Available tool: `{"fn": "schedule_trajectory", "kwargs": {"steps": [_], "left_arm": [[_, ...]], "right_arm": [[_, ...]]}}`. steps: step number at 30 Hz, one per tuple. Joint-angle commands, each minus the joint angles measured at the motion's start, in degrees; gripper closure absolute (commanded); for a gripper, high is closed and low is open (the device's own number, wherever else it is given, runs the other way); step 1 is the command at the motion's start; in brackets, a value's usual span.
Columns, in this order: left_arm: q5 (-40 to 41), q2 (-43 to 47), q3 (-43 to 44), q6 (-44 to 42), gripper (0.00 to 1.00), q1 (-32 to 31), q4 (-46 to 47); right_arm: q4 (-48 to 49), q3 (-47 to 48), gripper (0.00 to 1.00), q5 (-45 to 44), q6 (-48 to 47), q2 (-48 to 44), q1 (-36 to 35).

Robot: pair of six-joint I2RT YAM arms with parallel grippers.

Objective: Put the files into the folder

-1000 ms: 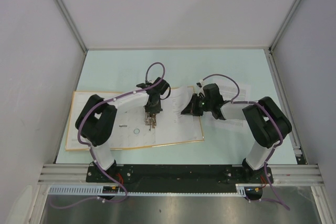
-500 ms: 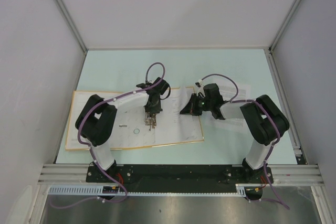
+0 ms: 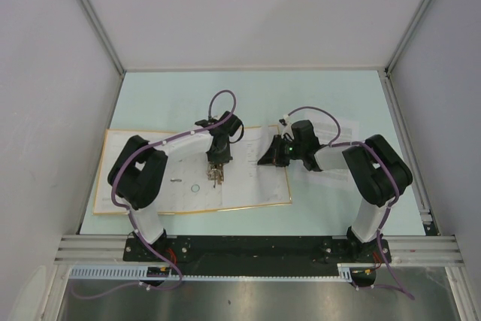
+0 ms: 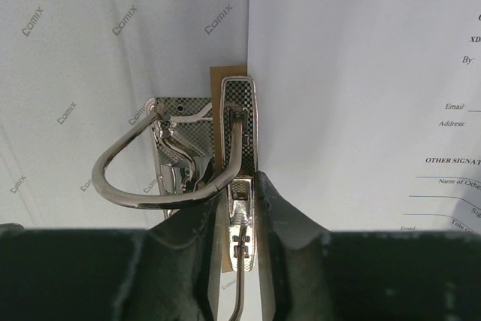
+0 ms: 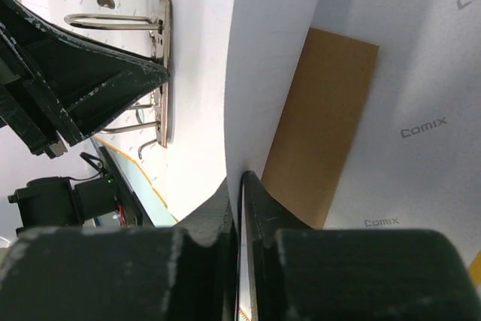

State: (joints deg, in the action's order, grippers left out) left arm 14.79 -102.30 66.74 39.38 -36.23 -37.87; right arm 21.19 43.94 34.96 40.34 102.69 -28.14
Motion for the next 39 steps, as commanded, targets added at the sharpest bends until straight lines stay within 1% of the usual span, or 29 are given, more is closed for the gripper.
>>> {"fn": "schedule_trajectory", "kwargs": {"steps": [1,3,4,6,7,9,15,18,19,21,24,26,27,28,30,35,36,38,39], "left_arm": [[-1.34,0.79,-0.38,-0.35,0.70,0.10,0.95],[-1.34,0.79,-0.47,-0.18,0.64,0.19,1.04],[-1.51,0.96,-0.56,-0.26,0.60,0.11,1.21],[-1.60,1.23,-0.65,-0.26,0.55,0.11,1.39],[-1.60,1.66,-0.73,-0.35,0.51,0.19,1.48],[-1.78,2.63,-0.82,-0.35,0.46,0.10,1.48],[-3.53,5.70,-0.47,-0.79,0.39,0.11,1.48],[-5.03,7.72,-0.21,-0.88,0.37,0.19,1.57],[-5.90,8.34,-0.29,-0.97,0.37,0.11,1.83],[-6.78,10.09,-0.29,-1.23,0.35,0.11,2.18],[-8.45,12.46,-0.21,-1.49,0.34,0.10,2.88],[-10.03,13.88,-0.29,-1.84,0.34,0.10,3.41],[-10.48,15.45,-0.21,-1.93,0.34,0.10,3.50],[-10.74,16.16,-0.03,-2.11,0.34,0.10,3.50],[-10.83,18.26,0.23,-2.37,0.33,0.19,3.15],[-11.01,22.22,1.11,-4.04,0.32,0.19,2.45],[-11.70,22.76,1.20,-4.39,0.32,0.19,2.53],[-12.85,24.51,1.11,-5.71,0.30,0.19,3.15],[-13.90,25.21,0.94,-6.32,0.30,0.19,4.80]], "right_arm": [[-0.01,0.18,0.87,0.11,-1.93,-0.74,0.19],[-0.10,0.18,0.85,-0.07,-1.93,-0.74,0.10],[-0.10,0.18,0.82,0.11,-2.10,-0.65,0.02],[-0.18,0.18,0.81,0.02,-2.19,-0.83,0.10],[-0.27,0.18,0.80,0.11,-2.28,-0.92,0.10],[-0.45,0.18,0.79,0.20,-2.46,-1.09,0.10],[-0.80,0.53,0.72,0.11,-2.81,-1.53,0.19],[-1.68,0.70,0.68,0.20,-2.98,-1.71,0.19],[-1.77,0.79,0.65,0.11,-3.42,-1.80,0.19],[-2.64,0.88,0.61,-0.24,-3.60,-2.58,0.10],[-4.31,1.32,0.55,-0.86,-4.04,-3.46,0.10],[-6.32,1.84,0.52,-1.03,-4.56,-4.17,0.10],[-7.21,2.11,0.48,-1.38,-4.83,-4.43,0.02],[-8.09,2.29,0.46,-2.26,-5.09,-5.13,0.02],[-10.81,2.90,0.41,-3.23,-6.32,-6.01,-0.25],[-19.33,5.01,0.32,-6.83,-10.01,-8.38,-0.07],[-20.74,5.79,0.29,-8.58,-11.75,-8.82,0.19],[-25.48,6.59,0.26,-9.91,-13.43,-10.75,0.45],[-27.41,8.07,0.24,-11.39,-15.53,-11.54,0.98]]}}
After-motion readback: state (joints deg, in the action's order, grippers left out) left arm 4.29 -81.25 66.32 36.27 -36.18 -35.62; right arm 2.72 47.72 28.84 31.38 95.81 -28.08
